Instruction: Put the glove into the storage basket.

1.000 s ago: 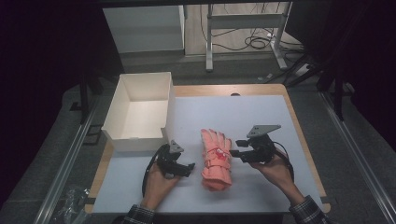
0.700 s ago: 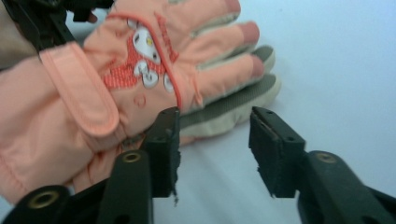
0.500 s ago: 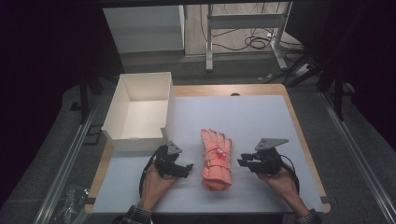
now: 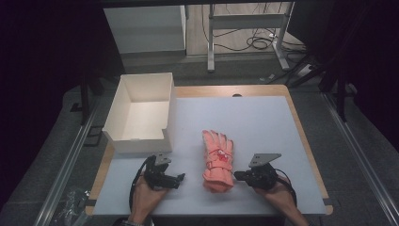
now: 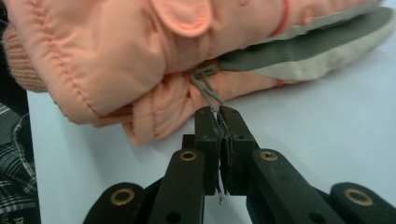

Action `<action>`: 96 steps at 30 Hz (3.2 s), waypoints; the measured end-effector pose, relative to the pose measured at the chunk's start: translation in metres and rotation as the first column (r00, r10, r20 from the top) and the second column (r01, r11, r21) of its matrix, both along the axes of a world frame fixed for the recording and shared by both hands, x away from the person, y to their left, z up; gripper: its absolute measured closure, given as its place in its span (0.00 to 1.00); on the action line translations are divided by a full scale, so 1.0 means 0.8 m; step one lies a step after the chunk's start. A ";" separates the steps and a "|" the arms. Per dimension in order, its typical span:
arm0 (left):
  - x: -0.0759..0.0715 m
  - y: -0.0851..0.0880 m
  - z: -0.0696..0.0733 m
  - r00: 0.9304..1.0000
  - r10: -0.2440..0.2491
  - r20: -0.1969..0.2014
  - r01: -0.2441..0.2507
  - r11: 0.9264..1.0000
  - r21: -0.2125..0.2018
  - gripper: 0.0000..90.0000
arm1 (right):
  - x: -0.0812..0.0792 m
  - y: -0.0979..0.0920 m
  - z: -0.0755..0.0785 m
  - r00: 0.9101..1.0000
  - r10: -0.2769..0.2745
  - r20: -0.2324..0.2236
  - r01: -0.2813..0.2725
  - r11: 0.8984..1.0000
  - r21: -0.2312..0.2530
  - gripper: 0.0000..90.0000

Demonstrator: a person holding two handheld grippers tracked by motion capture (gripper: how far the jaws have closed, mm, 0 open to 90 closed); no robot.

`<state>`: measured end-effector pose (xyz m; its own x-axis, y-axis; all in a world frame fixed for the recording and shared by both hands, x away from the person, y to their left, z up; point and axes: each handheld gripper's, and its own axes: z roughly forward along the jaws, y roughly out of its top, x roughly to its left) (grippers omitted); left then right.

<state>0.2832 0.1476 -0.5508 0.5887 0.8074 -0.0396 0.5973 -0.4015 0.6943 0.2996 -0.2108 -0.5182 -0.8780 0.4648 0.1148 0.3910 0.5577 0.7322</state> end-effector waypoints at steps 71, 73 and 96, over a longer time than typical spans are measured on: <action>-0.011 0.009 0.018 0.991 -0.131 -0.032 0.129 0.991 -0.040 0.00 | 0.047 -0.068 -0.005 0.935 -0.326 0.140 0.336 0.941 -0.051 0.35; -0.013 0.010 0.029 0.990 -0.141 -0.023 0.139 0.989 -0.055 0.00 | 0.048 -0.074 -0.006 0.927 -0.345 0.149 0.357 0.932 -0.061 0.33; 0.037 -0.069 0.103 0.975 -0.220 -0.025 0.220 0.975 0.007 0.00 | 0.056 -0.082 -0.015 0.917 -0.376 0.134 0.389 0.917 -0.088 0.24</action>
<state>0.3131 0.0922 -0.4687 0.7511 0.6584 -0.0488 0.5101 -0.5318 0.6760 0.3441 -0.2761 -0.5303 -0.6343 0.7717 -0.0455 0.5097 0.4617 0.7259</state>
